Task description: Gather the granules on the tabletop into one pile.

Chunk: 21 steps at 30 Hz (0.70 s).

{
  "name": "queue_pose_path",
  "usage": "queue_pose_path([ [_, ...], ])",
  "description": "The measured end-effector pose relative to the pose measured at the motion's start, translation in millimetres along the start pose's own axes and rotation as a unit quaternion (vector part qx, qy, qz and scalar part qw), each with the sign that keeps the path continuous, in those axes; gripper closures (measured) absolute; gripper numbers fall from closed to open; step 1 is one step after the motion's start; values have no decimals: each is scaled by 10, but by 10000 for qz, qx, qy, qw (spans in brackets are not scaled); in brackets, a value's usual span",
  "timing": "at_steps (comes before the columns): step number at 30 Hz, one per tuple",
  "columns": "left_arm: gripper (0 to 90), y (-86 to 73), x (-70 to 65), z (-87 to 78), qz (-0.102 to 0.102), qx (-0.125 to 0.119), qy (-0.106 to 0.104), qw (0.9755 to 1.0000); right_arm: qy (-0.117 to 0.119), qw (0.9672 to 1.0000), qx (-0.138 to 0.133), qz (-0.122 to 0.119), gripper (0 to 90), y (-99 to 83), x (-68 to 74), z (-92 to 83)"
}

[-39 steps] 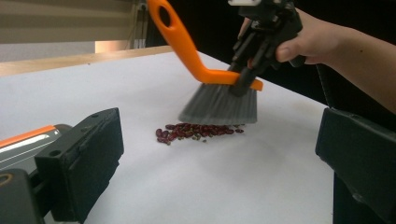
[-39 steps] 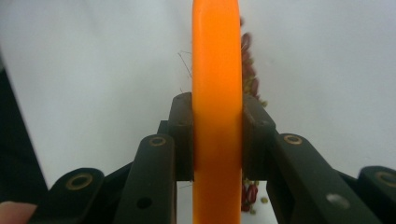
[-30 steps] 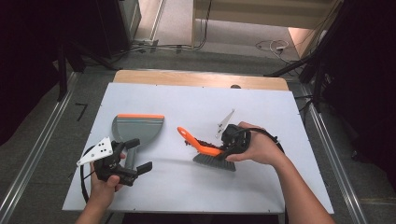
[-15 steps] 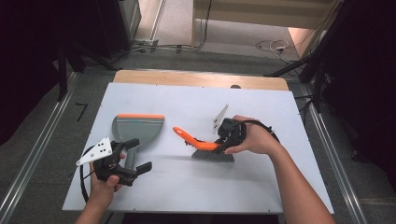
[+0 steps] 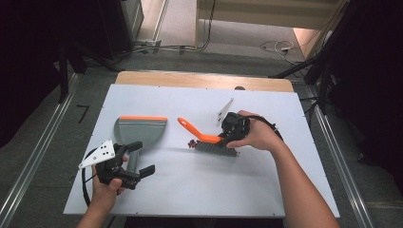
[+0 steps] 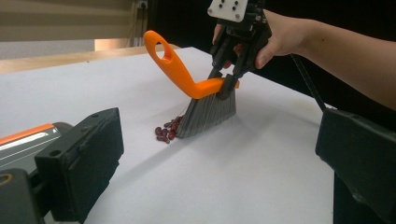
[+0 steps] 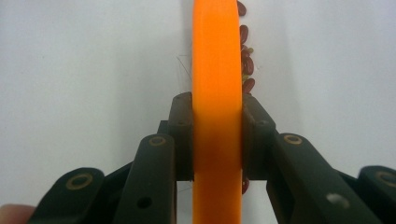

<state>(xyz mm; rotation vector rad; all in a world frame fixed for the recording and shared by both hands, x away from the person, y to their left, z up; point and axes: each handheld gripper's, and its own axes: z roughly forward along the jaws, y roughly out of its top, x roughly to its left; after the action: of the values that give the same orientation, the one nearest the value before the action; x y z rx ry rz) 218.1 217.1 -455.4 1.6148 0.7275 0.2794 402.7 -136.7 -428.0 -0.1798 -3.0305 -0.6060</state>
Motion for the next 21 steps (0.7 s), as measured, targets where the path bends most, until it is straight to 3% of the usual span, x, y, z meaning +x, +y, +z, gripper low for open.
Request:
queue_pose_path([
  [2, 18, 0, 2, -1, 1, 0, 2, 10000, -33, 10000, -23, -4, 687, 10, 10, -16],
  [4, 18, 0, 5, 0, -8, -8, 3, 10000, -62, 9998, -93, 162, 687, 35, 46, -59],
  [6, 18, 0, 6, 2, -10, -10, 4, 10000, -78, 9986, -256, 451, 687, 81, 86, -98],
  [7, 18, 0, 5, 4, -14, -11, 4, 10000, -60, 9969, -292, 735, 687, 110, 116, -120],
  [9, 18, 1, 4, 3, -10, -11, 2, 10000, 81, 9893, -498, 1372, 687, 181, 166, -120],
  [10, 18, 2, 3, 2, -5, -8, 1, 10000, 12, 9867, -629, 1496, 687, 214, 199, -107],
  [13, 18, 5, -1, -3, -8, -26, -2, 10000, -193, 9739, -883, 2081, 687, 336, 287, 2],
  [21, 18, 9, 14, -28, -9, -50, 4, 10000, 57, 9519, -1048, 2879, 687, 568, 365, 325],
])
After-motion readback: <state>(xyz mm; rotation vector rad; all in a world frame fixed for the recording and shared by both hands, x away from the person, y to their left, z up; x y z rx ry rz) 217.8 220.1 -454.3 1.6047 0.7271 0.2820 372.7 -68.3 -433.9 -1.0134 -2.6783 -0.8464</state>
